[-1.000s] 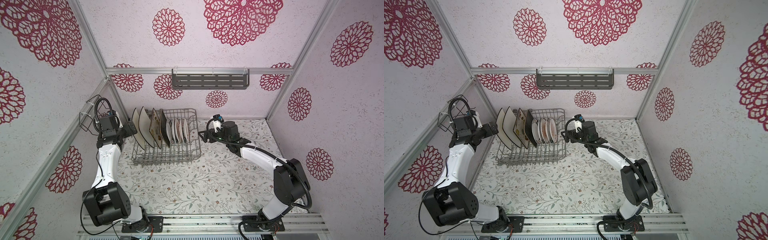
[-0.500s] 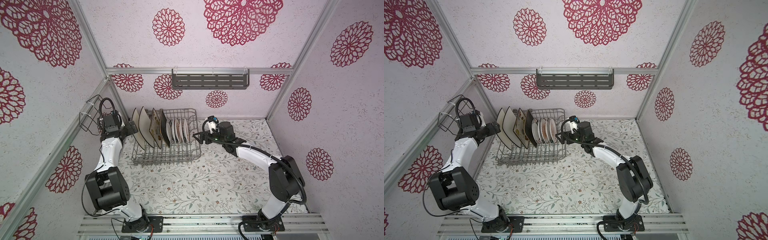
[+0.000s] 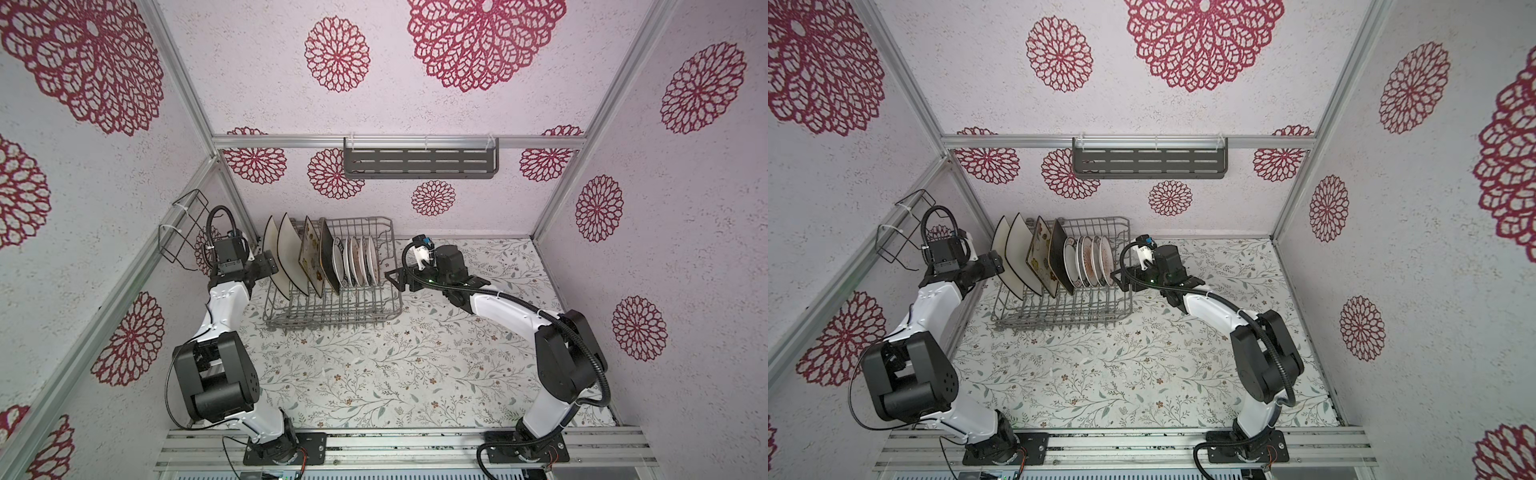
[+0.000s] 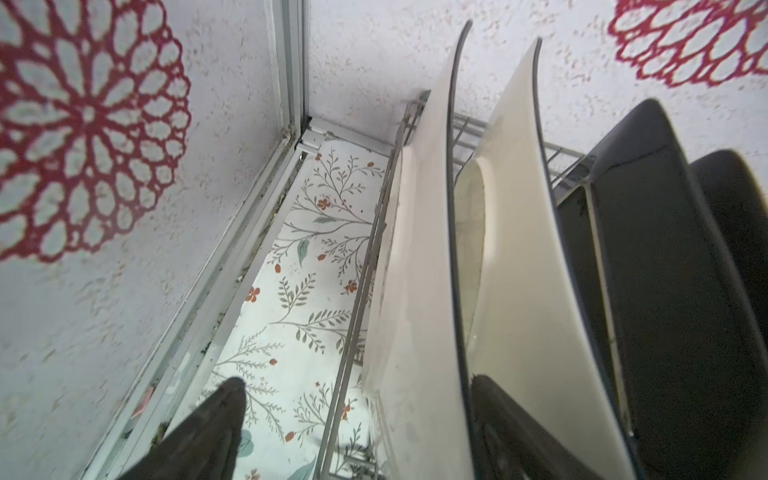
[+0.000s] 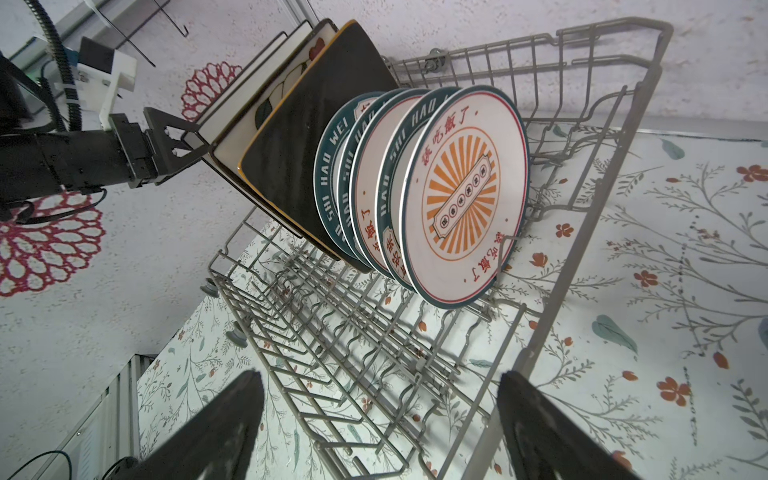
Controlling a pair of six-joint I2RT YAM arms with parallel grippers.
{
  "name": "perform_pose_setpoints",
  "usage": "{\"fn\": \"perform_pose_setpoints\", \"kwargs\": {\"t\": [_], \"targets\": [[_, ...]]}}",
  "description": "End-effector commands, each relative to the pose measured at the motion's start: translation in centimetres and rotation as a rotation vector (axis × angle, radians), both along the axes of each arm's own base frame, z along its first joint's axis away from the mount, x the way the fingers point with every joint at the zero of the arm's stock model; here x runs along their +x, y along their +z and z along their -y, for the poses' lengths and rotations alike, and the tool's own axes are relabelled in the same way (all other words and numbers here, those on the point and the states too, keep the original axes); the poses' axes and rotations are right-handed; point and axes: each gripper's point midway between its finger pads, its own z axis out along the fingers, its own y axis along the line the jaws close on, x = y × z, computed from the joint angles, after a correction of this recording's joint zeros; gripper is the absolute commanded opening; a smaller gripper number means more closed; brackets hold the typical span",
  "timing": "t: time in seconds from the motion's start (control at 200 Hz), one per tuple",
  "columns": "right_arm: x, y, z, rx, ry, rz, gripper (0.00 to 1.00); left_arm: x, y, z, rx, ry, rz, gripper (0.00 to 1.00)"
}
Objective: Unload the plates from the dish rack
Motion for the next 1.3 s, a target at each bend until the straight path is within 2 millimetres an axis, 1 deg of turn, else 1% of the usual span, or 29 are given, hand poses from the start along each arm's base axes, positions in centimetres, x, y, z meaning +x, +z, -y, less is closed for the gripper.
{"fn": "perform_pose_setpoints", "kwargs": {"t": [0.0,0.085,0.185,0.285,0.36,0.445,0.62,0.735,0.76,0.835,0.941,1.071,1.086,1.091,1.096,1.111,1.226,1.246,1.271,1.296], "targets": [[0.6,1.5,-0.7,0.001,0.012,0.060,0.91,0.6,2.8,-0.1,0.058,0.001,0.098,0.87],[0.7,1.2,-0.7,-0.007,0.012,0.065,0.91,0.5,2.1,0.3,0.071,-0.009,0.095,0.87],[0.9,1.0,-0.6,-0.017,0.009,0.074,0.91,0.6,1.3,0.8,0.147,-0.021,0.124,0.86],[1.0,0.7,-0.7,-0.028,0.013,0.073,0.91,0.6,1.1,0.9,0.181,-0.014,0.152,0.87],[0.9,0.4,-0.8,-0.034,0.020,0.064,0.91,0.5,2.0,1.0,0.187,-0.012,0.191,0.87],[1.0,0.0,-0.9,-0.041,0.025,0.054,0.91,0.8,3.7,1.2,0.192,-0.026,0.220,0.88],[1.2,-0.8,-1.2,-0.049,0.035,0.043,0.91,2.0,5.8,1.5,0.186,-0.079,0.142,0.88],[1.2,-1.1,-1.3,-0.049,0.040,0.036,0.91,2.7,7.7,1.2,0.186,-0.077,0.134,0.89],[1.2,-1.2,-1.3,-0.049,0.040,0.035,0.91,3.0,8.2,1.1,0.189,-0.073,0.136,0.89],[1.1,-1.3,-1.2,-0.053,0.041,0.033,0.91,3.9,9.1,0.5,0.195,-0.061,0.102,0.88],[1.0,-1.4,-1.2,-0.061,0.045,0.036,0.91,5.7,9.2,0.2,0.202,-0.089,0.014,0.85],[1.1,-1.7,-1.2,-0.075,0.049,0.034,0.91,7.9,9.1,-0.2,0.184,-0.108,-0.049,0.77],[1.1,-1.7,-1.2,-0.076,0.049,0.034,0.91,8.0,9.6,-0.1,0.183,-0.110,-0.043,0.77],[1.1,-1.7,-1.2,-0.075,0.049,0.035,0.91,8.3,8.8,-0.2,0.178,-0.111,-0.057,0.77],[1.1,-1.7,-1.2,-0.076,0.049,0.033,0.91,8.5,8.5,-0.3,0.176,-0.111,-0.062,0.77],[1.1,-1.8,-1.2,-0.077,0.049,0.030,0.91,8.8,8.0,-0.3,0.170,-0.113,-0.072,0.77],[1.3,-1.8,-1.3,-0.080,0.048,0.034,0.91,10.4,7.9,-0.2,0.153,-0.133,-0.079,0.77],[1.3,-1.8,-1.3,-0.080,0.048,0.034,0.91,10.6,8.2,-0.2,0.154,-0.135,-0.075,0.76],[1.3,-1.9,-1.2,-0.082,0.047,0.031,0.91,10.8,7.7,-0.1,0.150,-0.143,-0.089,0.76],[1.3,-1.8,-1.3,-0.082,0.047,0.032,0.91,11.0,7.8,0.1,0.152,-0.153,-0.087,0.76]]}}
